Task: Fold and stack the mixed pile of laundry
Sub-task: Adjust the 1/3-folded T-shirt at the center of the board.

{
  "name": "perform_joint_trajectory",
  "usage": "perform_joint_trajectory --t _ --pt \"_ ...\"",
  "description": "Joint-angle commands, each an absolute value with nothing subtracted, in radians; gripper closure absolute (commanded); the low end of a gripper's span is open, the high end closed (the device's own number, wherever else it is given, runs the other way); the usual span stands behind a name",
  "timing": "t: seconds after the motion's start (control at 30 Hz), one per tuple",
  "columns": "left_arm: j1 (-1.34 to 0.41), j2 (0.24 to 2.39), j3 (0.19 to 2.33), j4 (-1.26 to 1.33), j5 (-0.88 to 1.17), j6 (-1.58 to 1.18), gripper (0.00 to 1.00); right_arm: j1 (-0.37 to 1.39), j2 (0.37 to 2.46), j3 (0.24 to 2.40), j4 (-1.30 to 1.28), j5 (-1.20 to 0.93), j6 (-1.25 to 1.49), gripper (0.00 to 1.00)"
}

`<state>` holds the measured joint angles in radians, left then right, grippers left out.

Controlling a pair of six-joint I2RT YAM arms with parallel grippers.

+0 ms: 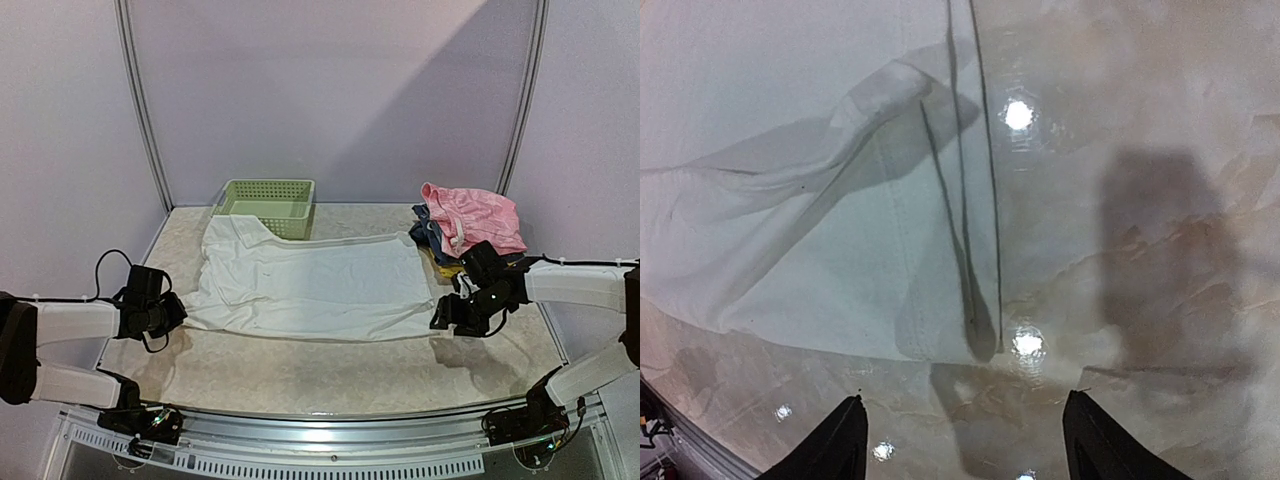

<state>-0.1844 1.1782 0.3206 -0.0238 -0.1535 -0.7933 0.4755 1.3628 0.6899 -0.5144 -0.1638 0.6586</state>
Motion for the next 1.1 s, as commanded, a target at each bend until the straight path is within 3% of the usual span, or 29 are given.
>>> perform_joint_trajectory --t 0.0,0.13,0.27,0.37,0.5,0.67,0.9,1.07 --pt "-0.175 1.160 0.318 -0.042 -0.173 -0.786 1.00 0.472 1.398 0.686 -0.464 -0.219 0.644 0.34" --pt "-0.175 1.148 0.312 -0.043 -0.177 -0.789 1.00 0.472 1.461 0.705 -0.430 -0.256 0.632 0.48" --pt "-0.174 1.143 0.307 -0.040 -0.185 -0.790 1.00 0.471 1.512 0.722 -0.431 -0.249 0.621 0.53" --pt "-0.175 1.138 0.304 -0.040 -0.189 -0.793 1.00 0.470 1.534 0.723 -0.424 -0.251 0.613 0.66" --pt "-0.175 1.125 0.301 -0.041 -0.197 -0.795 1.00 0.460 1.537 0.724 -0.417 -0.246 0.607 0.75" --pt "-0.174 1.117 0.299 -0.042 -0.200 -0.795 1.00 0.441 1.547 0.732 -0.388 -0.242 0.584 0.98" --pt "-0.175 1.033 0.330 -0.099 -0.188 -0.792 1.00 0.419 1.553 0.859 -0.453 -0.253 0.549 1.00" --pt "-0.175 0.858 0.442 -0.328 -0.226 -0.764 1.00 0.420 1.475 0.971 -0.580 -0.201 0.536 1.00"
